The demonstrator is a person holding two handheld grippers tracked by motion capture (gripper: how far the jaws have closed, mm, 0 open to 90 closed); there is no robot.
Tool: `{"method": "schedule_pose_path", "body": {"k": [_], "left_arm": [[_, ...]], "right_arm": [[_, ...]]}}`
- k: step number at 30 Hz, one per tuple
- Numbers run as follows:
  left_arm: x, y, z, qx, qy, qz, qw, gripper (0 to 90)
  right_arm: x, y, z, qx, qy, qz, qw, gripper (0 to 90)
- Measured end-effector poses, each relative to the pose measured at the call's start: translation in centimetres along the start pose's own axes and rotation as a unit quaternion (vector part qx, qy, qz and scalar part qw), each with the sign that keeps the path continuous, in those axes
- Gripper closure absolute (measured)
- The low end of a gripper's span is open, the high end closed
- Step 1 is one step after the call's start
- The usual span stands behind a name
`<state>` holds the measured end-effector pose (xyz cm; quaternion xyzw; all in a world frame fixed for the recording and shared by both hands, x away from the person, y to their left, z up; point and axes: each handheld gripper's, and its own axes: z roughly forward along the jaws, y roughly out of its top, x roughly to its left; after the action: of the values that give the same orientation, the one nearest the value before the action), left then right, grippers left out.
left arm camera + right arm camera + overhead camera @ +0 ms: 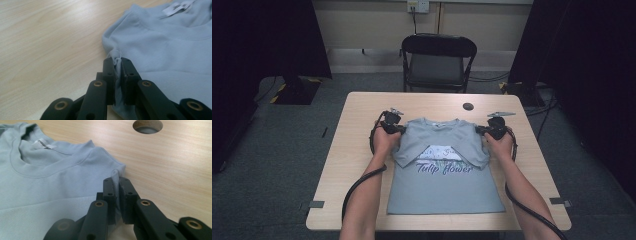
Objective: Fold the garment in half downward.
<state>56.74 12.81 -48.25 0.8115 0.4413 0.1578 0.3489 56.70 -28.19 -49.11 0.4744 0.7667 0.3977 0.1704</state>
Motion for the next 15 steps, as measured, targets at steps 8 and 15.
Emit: {"method": "schedule_pose_path", "body": {"k": [8, 15], "left_arm": [[-0.9, 0.8, -2.7, -0.04, -0.014, 0.009, 0.9991, 83.9], [-1.6, 0.8, -4.7, -0.054, -0.021, 0.018, 0.9982, 84.0]], "right_arm": [[0.4, 0.4, -2.5, -0.025, 0.022, -0.005, 0.9994, 85.0], [1.3, 0.4, -4.7, -0.046, 0.035, -0.017, 0.9982, 85.0]]}}
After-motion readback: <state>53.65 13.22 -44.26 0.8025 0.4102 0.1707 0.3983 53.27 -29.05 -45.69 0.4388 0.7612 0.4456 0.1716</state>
